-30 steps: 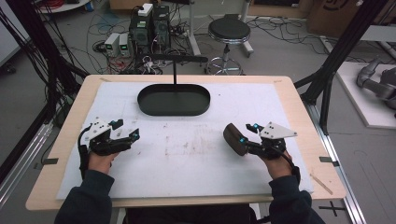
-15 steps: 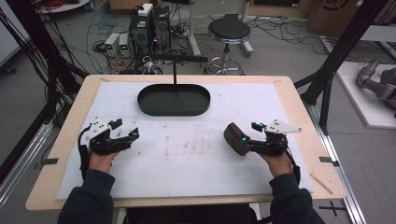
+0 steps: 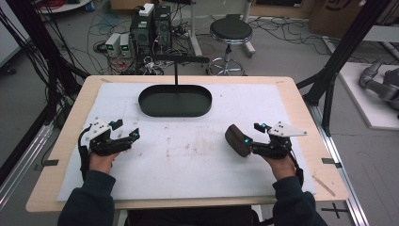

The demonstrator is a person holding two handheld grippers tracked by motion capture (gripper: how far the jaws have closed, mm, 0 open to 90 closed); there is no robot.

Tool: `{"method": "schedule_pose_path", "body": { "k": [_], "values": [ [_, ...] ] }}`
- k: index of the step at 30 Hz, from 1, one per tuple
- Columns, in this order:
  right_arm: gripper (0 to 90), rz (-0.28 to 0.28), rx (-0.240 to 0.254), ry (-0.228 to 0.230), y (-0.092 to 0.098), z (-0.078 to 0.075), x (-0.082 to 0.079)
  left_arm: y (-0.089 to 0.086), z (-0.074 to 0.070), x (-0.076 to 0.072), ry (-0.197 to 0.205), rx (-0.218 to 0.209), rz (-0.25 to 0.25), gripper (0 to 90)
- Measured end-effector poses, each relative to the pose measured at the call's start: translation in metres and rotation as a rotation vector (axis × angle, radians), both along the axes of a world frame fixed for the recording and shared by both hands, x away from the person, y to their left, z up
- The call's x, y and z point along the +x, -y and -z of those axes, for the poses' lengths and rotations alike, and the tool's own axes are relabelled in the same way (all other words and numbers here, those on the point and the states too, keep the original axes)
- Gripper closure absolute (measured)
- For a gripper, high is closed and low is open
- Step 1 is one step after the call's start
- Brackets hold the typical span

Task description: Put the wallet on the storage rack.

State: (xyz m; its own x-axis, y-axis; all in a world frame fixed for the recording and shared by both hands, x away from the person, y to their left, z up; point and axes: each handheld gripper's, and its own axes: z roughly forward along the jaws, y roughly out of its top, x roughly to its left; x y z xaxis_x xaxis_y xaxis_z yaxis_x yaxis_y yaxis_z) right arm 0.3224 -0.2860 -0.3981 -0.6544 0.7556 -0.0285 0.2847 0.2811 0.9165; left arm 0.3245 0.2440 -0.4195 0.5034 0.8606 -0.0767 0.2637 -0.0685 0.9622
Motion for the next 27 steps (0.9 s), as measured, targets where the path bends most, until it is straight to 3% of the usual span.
{"method": "schedule_pose_path", "body": {
  "k": [8,12,16,19,21,27],
  "values": [
    [30.4,-0.017,-0.04,-0.028,-0.007,0.005,0.005,-0.005,-0.001,-0.002,0.007,-0.003,-0.007,21.9],
    [31.4,-0.049,-0.093,-0.046,-0.017,0.011,0.007,-0.006,-0.001,-0.004,0.005,-0.005,-0.013,21.9],
    [38.3,-0.046,-0.135,-0.081,-0.022,0.015,0.01,-0.004,-0.001,-0.005,0.008,0.001,-0.008,21.9],
    [54.2,-0.063,-0.149,-0.119,-0.021,0.017,0.012,-0.004,-0.001,-0.006,0.008,0.003,-0.006,21.9],
    [61.3,-0.067,-0.149,-0.117,-0.021,0.016,0.012,-0.004,-0.001,-0.006,0.008,0.0,-0.006,21.9],
    [64.9,-0.086,-0.155,-0.103,-0.021,0.011,0.013,-0.006,0.0,-0.007,0.007,-0.002,-0.008,21.9]
  ]
}}
